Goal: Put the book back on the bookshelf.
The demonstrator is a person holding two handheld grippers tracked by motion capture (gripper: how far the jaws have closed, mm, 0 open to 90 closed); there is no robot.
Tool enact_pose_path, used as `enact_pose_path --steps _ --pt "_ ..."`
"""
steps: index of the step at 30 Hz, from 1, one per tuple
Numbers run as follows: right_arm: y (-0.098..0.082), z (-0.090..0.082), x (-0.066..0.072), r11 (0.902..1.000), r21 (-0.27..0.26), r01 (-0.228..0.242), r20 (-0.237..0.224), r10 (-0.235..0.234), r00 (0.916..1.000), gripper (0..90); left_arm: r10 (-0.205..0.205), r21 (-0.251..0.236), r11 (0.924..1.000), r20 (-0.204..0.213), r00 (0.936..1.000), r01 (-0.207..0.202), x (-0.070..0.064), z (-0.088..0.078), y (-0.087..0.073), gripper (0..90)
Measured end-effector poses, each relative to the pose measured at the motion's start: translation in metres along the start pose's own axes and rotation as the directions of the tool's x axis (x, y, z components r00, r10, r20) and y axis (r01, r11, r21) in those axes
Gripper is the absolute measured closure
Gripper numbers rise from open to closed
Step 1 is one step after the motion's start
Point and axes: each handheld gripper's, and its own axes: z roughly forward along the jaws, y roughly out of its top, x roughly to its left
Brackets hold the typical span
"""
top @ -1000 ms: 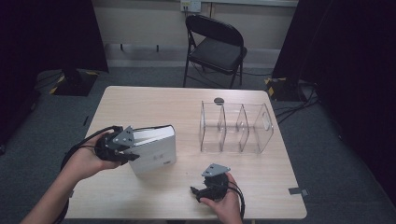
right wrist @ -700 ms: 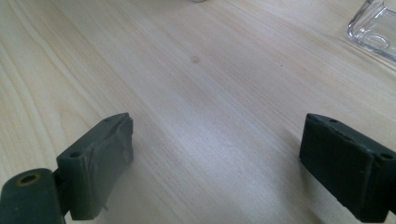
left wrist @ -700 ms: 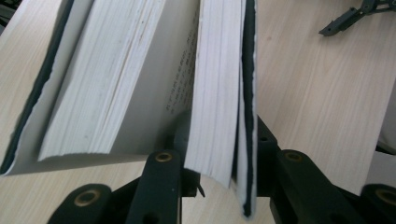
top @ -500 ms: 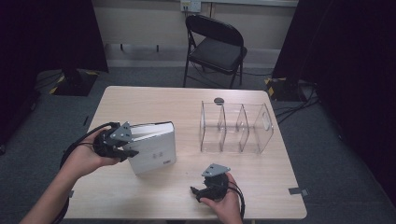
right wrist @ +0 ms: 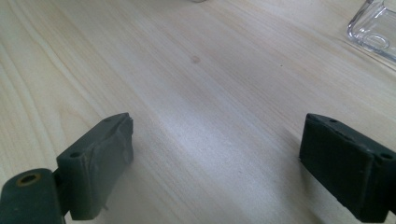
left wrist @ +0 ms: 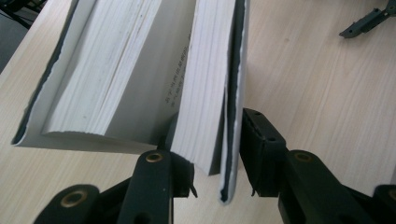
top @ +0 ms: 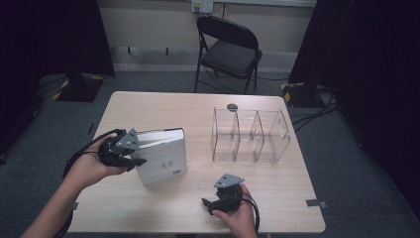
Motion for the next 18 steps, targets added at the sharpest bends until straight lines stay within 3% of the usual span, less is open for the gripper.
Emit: enact_pose_path --steps 9,18 --pt "0.0 0.0 0.0 1.0 0.0 0.0 0.0 0.0 1.0 8.8 -0.009 0.0 1.0 -0.019 0.9998 0.009 0.0015 0.003 -0.0003 63.7" --pt "0.0001 0.0001 0.0003 1.0 0.0 -0.002 0.003 0.002 1.0 8.9 -0.011 0.008 0.9999 -0.002 0.9999 0.011 -0.0004 0.0039 -0.0019 56.9"
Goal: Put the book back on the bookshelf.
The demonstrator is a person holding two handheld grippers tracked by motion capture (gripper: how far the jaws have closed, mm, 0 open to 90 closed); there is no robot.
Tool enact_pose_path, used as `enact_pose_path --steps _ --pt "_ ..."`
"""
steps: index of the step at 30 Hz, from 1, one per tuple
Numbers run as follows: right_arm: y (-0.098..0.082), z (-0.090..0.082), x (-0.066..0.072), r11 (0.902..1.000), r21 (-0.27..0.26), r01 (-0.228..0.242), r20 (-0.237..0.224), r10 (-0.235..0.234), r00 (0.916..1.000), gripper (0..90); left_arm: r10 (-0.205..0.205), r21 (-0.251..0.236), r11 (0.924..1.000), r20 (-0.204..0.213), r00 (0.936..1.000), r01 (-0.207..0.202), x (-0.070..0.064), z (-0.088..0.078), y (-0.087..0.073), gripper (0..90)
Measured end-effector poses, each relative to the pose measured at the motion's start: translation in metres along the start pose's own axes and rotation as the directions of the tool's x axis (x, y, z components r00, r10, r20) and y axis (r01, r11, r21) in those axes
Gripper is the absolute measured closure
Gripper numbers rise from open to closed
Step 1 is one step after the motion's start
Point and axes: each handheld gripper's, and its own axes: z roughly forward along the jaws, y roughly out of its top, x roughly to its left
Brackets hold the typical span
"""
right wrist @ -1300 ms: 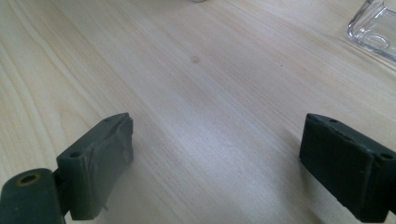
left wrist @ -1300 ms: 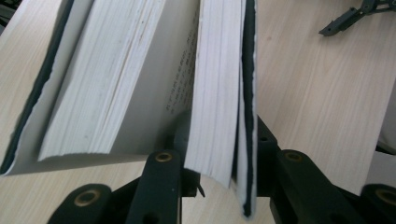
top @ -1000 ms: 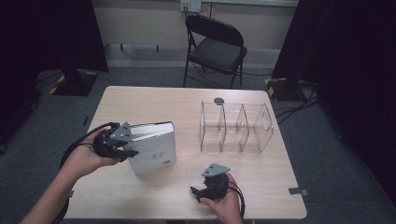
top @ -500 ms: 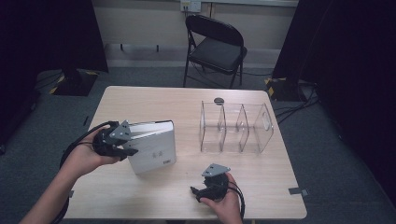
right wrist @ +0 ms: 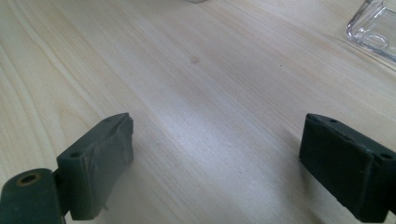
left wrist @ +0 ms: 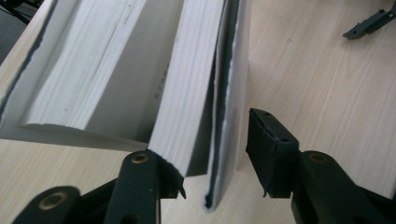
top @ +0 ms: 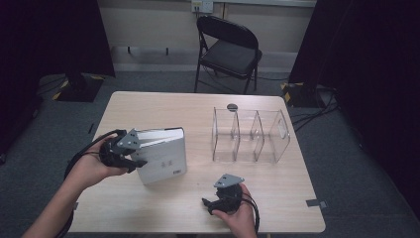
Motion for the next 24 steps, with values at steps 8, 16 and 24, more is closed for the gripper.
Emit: enact_pose_path --steps 8,16,24 --pt "0.001 -0.001 0.002 0.9999 0.008 -0.013 0.017 0.013 0.9998 10.7 0.002 0.012 0.9999 0.009 1.0 -0.003 0.0 0.0 -0.001 51.9" --pt "0.014 -0.002 0.004 0.9974 0.071 0.014 -0.022 -0.012 0.9997 14.9 -0.032 -0.031 0.999 0.017 0.9993 0.032 -0.001 0.001 -0.007 47.7" --pt "0.034 -0.003 0.001 0.9936 0.102 0.048 -0.072 -0.041 0.9965 15.2 -0.051 -0.023 0.9984 0.012 0.9986 0.052 0.0 -0.001 -0.014 46.3"
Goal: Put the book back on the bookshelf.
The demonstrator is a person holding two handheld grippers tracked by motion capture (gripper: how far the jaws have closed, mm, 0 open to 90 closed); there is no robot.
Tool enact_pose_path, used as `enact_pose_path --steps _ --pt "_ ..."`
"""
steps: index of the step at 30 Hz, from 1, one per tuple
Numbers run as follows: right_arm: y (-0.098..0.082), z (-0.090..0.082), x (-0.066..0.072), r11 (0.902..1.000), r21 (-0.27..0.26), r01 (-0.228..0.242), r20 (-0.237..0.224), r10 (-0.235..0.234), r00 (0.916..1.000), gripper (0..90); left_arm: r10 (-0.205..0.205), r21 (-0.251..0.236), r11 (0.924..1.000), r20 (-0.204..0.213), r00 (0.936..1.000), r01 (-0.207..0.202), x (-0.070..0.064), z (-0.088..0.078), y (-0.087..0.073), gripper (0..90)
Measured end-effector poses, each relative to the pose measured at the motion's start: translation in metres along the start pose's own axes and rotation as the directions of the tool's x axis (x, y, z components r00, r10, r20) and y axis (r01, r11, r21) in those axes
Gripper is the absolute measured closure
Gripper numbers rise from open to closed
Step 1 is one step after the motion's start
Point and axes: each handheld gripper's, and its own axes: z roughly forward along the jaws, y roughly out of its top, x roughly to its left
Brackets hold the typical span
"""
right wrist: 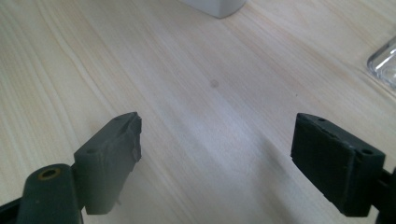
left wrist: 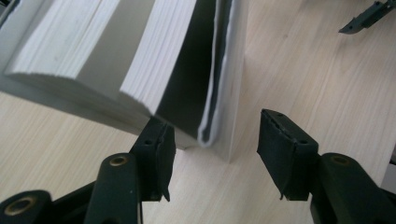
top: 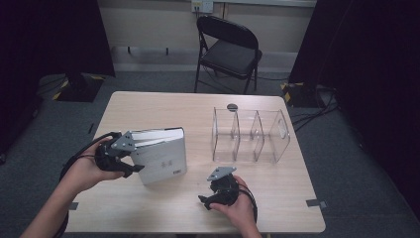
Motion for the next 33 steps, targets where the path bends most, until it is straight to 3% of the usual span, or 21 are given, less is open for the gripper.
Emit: enact_pose_path --steps 2,3,4,5,6,7,13,17,23,28,33 --pt "0.005 0.001 -0.002 0.9998 0.013 0.012 -0.006 -0.012 0.9999 15.6 0.011 0.014 0.9998 0.001 0.9999 -0.011 0.001 -0.001 -0.002 45.5" --pt "0.007 0.001 -0.003 0.9998 0.014 0.012 -0.018 -0.012 0.9998 15.8 -0.013 0.001 0.9999 0.001 0.9999 0.013 0.0 0.0 -0.003 45.4" --pt "0.009 0.001 -0.003 0.9998 0.013 0.014 -0.025 -0.014 0.9996 15.9 0.01 0.02 0.9998 0.0 1.0 -0.01 0.002 0.0 -0.004 45.0" --pt "0.012 0.0 -0.003 0.9996 0.018 0.02 -0.029 -0.019 0.9994 16.0 -0.024 0.001 0.9997 -0.003 0.9997 0.024 0.0 0.001 -0.006 44.2" --pt "0.015 0.0 -0.004 0.9994 0.017 0.029 -0.034 -0.028 0.999 16.2 -0.027 0.003 0.9996 -0.012 0.9996 0.027 0.001 0.001 -0.007 43.3" --pt "0.018 0.0 -0.004 0.999 0.027 0.036 -0.04 -0.035 0.9986 16.2 -0.009 0.021 0.9997 -0.012 0.9999 0.009 0.003 0.0 -0.008 42.2" --pt "0.034 -0.003 -0.004 0.9962 0.06 0.063 -0.041 -0.061 0.9973 16.5 -0.02 0.029 0.9994 -0.006 0.9998 0.02 0.004 0.001 -0.013 42.3" --pt "0.044 -0.004 -0.007 0.9937 0.049 0.101 -0.058 -0.098 0.9935 16.5 -0.028 0.026 0.9993 -0.004 0.9996 0.028 0.004 0.002 -0.015 42.3" --pt "0.061 -0.011 -0.013 0.9927 0.05 0.11 -0.079 -0.106 0.9912 18.1 -0.028 0.03 0.9992 0.002 0.9996 0.028 0.002 0.001 -0.016 43.1" --pt "0.075 -0.019 -0.018 0.988 0.059 0.143 -0.071 -0.138 0.9878 18.5 -0.048 0.024 0.9986 0.008 0.9988 0.048 0.001 0.003 -0.018 42.3" --pt "0.089 -0.023 -0.021 0.9909 0.035 0.13 -0.102 -0.126 0.9868 19.9 -0.064 0.023 0.9977 0.014 0.9978 0.064 0.001 0.006 -0.022 41.4"
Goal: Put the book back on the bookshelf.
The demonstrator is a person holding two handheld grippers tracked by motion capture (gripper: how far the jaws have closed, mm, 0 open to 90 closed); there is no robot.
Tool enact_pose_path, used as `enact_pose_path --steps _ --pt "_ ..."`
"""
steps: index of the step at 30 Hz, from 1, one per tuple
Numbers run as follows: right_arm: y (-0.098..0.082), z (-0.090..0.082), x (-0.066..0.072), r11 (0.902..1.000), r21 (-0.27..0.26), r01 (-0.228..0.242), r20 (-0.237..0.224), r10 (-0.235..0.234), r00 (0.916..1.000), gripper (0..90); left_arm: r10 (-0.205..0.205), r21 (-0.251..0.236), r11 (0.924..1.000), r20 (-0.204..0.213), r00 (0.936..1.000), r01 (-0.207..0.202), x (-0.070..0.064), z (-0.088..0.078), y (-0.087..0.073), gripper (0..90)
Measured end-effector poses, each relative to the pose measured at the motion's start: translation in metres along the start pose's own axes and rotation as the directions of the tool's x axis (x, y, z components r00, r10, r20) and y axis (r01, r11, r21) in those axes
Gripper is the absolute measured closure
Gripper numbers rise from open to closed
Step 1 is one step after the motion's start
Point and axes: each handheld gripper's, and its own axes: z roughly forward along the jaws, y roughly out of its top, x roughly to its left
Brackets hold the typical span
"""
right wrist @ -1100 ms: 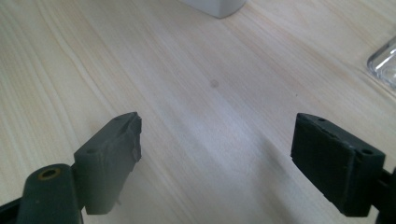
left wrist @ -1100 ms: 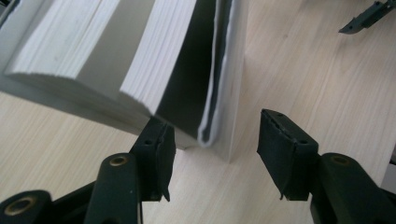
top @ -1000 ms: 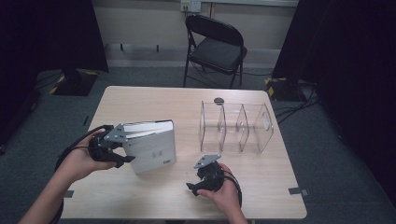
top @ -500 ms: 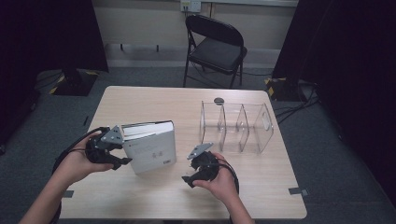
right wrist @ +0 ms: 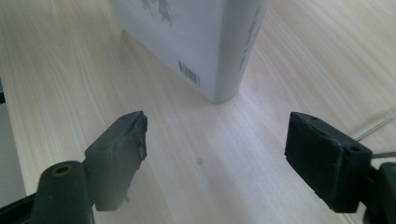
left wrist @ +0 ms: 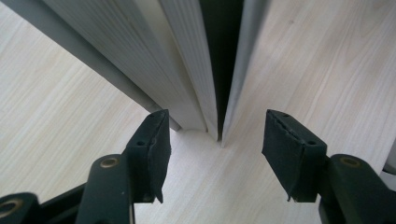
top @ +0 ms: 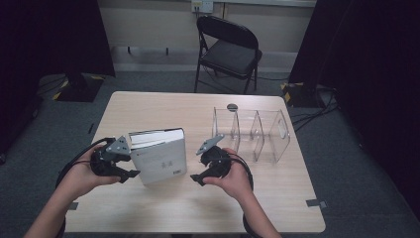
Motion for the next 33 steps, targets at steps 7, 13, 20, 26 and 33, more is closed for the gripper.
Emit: enact_pose_path --steps 7,13,20,26,33 --pt "0.019 -0.005 -0.005 0.9997 0.008 0.024 0.006 -0.024 0.9997 20.0 -0.02 -0.003 0.9998 -0.002 0.9998 0.02 -0.001 0.003 -0.005 39.1" --pt "0.032 -0.01 -0.009 0.999 0.021 0.039 0.009 -0.039 0.9992 20.0 -0.031 0.01 0.9995 0.007 0.9995 0.031 -0.001 0.011 -0.014 38.9" --pt "0.048 -0.013 -0.016 0.9983 0.025 0.052 -0.018 -0.052 0.9985 20.0 -0.049 -0.007 0.9988 0.018 0.9986 0.049 -0.003 0.019 -0.022 36.9" --pt "0.057 -0.017 -0.017 0.9983 0.02 0.055 -0.031 -0.054 0.998 20.0 -0.064 -0.016 0.9978 0.018 0.9978 0.064 -0.006 0.023 -0.029 35.2" --pt "0.072 -0.02 -0.015 0.9961 0.012 0.088 -0.039 -0.087 0.9955 19.9 -0.063 -0.047 0.9969 0.012 0.9979 0.064 -0.009 0.029 -0.042 30.6"
